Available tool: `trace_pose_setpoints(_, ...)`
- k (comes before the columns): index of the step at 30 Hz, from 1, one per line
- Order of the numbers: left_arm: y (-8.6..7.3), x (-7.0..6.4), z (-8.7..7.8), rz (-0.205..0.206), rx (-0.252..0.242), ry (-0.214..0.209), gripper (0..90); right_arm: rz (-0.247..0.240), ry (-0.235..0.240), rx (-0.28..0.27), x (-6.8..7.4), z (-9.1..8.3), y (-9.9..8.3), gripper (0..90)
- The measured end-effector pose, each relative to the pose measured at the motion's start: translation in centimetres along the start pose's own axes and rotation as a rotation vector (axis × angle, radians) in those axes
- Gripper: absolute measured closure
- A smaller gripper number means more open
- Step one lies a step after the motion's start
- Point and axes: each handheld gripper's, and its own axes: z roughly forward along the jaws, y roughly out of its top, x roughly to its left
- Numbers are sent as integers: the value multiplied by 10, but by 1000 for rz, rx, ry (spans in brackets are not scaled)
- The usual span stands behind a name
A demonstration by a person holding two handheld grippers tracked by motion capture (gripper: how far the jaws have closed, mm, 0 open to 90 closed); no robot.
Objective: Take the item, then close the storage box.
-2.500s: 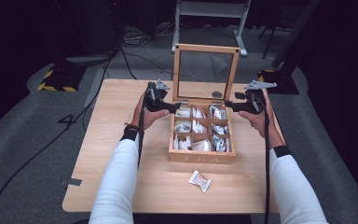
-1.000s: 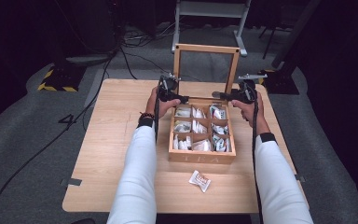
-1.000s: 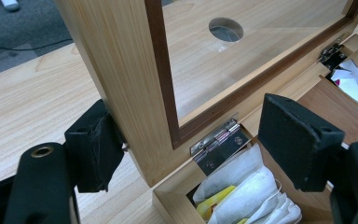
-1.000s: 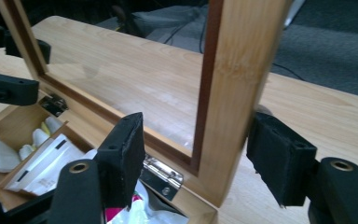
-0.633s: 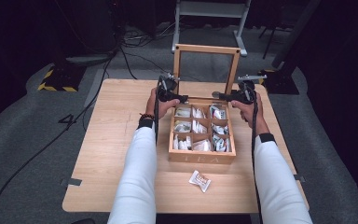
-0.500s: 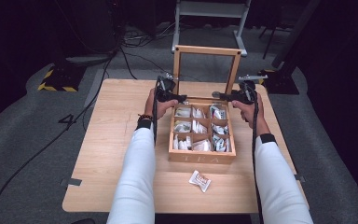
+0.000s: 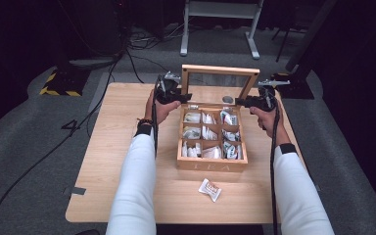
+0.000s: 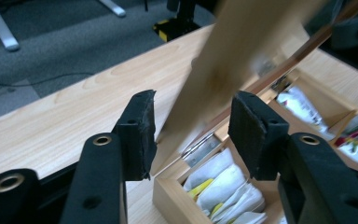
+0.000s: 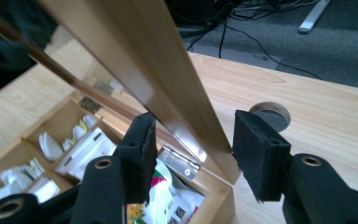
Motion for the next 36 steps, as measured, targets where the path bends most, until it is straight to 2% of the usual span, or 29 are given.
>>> trace_pose_setpoints(1, 1, -2, -2, 9, 2, 5, 528, -19, 0, 2, 2, -4, 1, 514)
trace_pose_setpoints(6, 4, -8, -8, 26, 5, 23, 543, -42, -3, -17, 7, -12, 5, 526)
trace_pose_setpoints(9, 8, -10, -15, 40, 3, 35, 563, -74, -9, -40, 11, -22, 10, 540)
trace_pose_setpoints(12, 9, -12, -17, 38, 4, 39, 571, -83, -16, -39, 12, -25, 11, 548)
trace_pose_setpoints(15, 12, -16, -22, 54, -10, 54, 575, -94, -25, -37, 15, -27, 13, 561)
trace_pose_setpoints(19, 15, -23, -26, 66, -12, 79, 576, -90, -13, -62, 18, -32, 14, 565)
trace_pose_setpoints(21, 15, -24, -28, 74, -3, 78, 575, -104, -15, -57, 19, -33, 15, 565)
trace_pose_setpoints(25, 17, -30, -35, 86, -33, 99, 575, -114, -23, -67, 23, -39, 16, 579)
trace_pose_setpoints(27, 18, -36, -39, 106, -25, 108, 574, -133, -37, -59, 28, -43, 16, 589)
trace_pose_setpoints(30, 18, -37, -41, 121, -11, 102, 574, -153, -53, -46, 32, -45, 17, 592)
trace_pose_setpoints(36, 19, -44, -48, 142, -5, 109, 572, -158, -51, -40, 36, -49, 16, 586)
